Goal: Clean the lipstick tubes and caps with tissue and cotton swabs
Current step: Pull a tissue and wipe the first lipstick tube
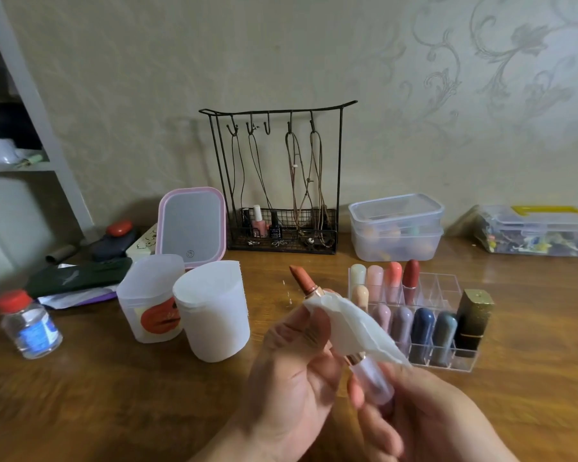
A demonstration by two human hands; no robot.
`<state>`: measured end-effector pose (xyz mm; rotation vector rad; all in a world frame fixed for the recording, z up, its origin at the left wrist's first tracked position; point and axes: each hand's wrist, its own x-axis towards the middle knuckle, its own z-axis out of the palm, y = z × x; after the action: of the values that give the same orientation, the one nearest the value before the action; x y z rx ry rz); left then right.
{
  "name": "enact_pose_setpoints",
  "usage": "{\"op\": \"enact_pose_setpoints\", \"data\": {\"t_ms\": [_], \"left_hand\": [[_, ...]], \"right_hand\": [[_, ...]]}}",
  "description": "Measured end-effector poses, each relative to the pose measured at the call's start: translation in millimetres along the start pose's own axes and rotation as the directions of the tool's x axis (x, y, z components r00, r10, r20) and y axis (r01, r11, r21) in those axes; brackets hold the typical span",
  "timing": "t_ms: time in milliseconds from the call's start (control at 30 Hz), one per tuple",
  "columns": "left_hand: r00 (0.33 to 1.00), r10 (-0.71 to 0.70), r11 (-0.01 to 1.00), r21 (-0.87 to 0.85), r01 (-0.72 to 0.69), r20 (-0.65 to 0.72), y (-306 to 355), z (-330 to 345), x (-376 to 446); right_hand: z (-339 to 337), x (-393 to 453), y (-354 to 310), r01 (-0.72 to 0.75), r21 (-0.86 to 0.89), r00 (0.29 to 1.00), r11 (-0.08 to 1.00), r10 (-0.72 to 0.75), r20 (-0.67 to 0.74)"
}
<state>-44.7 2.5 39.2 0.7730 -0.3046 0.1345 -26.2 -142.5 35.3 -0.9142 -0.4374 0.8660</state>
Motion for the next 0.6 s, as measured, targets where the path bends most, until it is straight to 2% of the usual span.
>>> {"op": "enact_pose_setpoints", "data": {"t_ms": [33,67,100,133,167,200,267,300,367,400,433,467,500,533,600], "left_hand": [[0.999,0.012,1.000,-0.015,-0.013,-0.029,-1.4,-0.5,1.4],[0.997,0.016,1.000,-0.025,-0.017,-0.076,-2.3,-1.5,2.6],[0.992,0.014,1.000,-0.022,-0.017,-0.124,-2.8,-2.4,3.8],[0.989,0.007,1.000,-0.015,-0.009,-0.146,-4.5,-4.6,4.6],[0.989,0.004,1.000,-0.006,-0.005,-0.148,-4.7,-5.8,4.4],[0.990,0.012,1.000,0.003,-0.011,-0.138,-4.3,-6.4,3.6],[0.993,-0.007,1.000,-0.001,0.007,-0.114,-2.7,-6.4,1.9],[0.995,-0.027,1.000,-0.006,0.026,-0.091,-1.6,-4.7,1.3],[0.999,-0.031,0.998,-0.047,0.029,-0.035,-0.4,-2.7,1.2],[0.999,-0.012,0.997,-0.072,0.009,-0.045,-1.5,-3.7,2.1],[0.996,0.007,0.997,-0.069,-0.014,-0.094,-2.7,-5.2,3.7],[0.987,0.023,0.999,-0.038,-0.030,-0.160,-3.8,-7.0,5.0],[0.976,0.030,0.999,-0.008,-0.033,-0.214,-3.6,-6.4,5.5],[0.973,0.029,1.000,0.005,-0.029,-0.230,-3.9,-5.7,6.0],[0.982,0.034,0.999,0.004,-0.034,-0.186,-2.2,-4.4,4.7]], "right_hand": [[-3.8,2.4,3.5,0.010,-0.053,0.995,0.999,-0.015,-0.095],[-5.6,2.4,5.1,0.065,-0.222,0.967,0.973,-0.116,-0.227],[-3.3,0.1,4.4,0.109,-0.452,0.932,0.885,-0.249,-0.263],[-1.3,-1.4,4.0,0.112,-0.611,0.908,0.783,-0.330,-0.256],[0.5,-2.8,2.8,0.105,-0.647,0.907,0.755,-0.339,-0.249],[-0.1,-2.9,0.6,0.085,-0.572,0.932,0.816,-0.267,-0.243],[4.0,-5.9,-10.0,-0.059,-0.285,0.985,0.957,0.010,-0.171],[5.7,-11.0,-8.6,-0.052,-0.165,0.996,0.985,0.039,-0.084],[-0.8,-8.4,-3.2,-0.021,-0.081,1.000,0.996,0.023,0.018],[-6.2,-2.9,-0.8,-0.085,-0.022,0.995,0.996,0.086,0.054],[-7.8,1.2,-0.4,-0.069,-0.077,0.997,0.995,0.066,-0.044],[-7.1,2.6,0.1,0.017,-0.238,0.976,0.971,-0.067,-0.207],[-3.3,1.9,-0.7,0.074,-0.395,0.938,0.916,-0.198,-0.283],[0.8,2.0,-0.9,0.100,-0.516,0.906,0.850,-0.293,-0.307],[4.4,0.9,-2.8,0.082,-0.518,0.916,0.851,-0.269,-0.297]]}}
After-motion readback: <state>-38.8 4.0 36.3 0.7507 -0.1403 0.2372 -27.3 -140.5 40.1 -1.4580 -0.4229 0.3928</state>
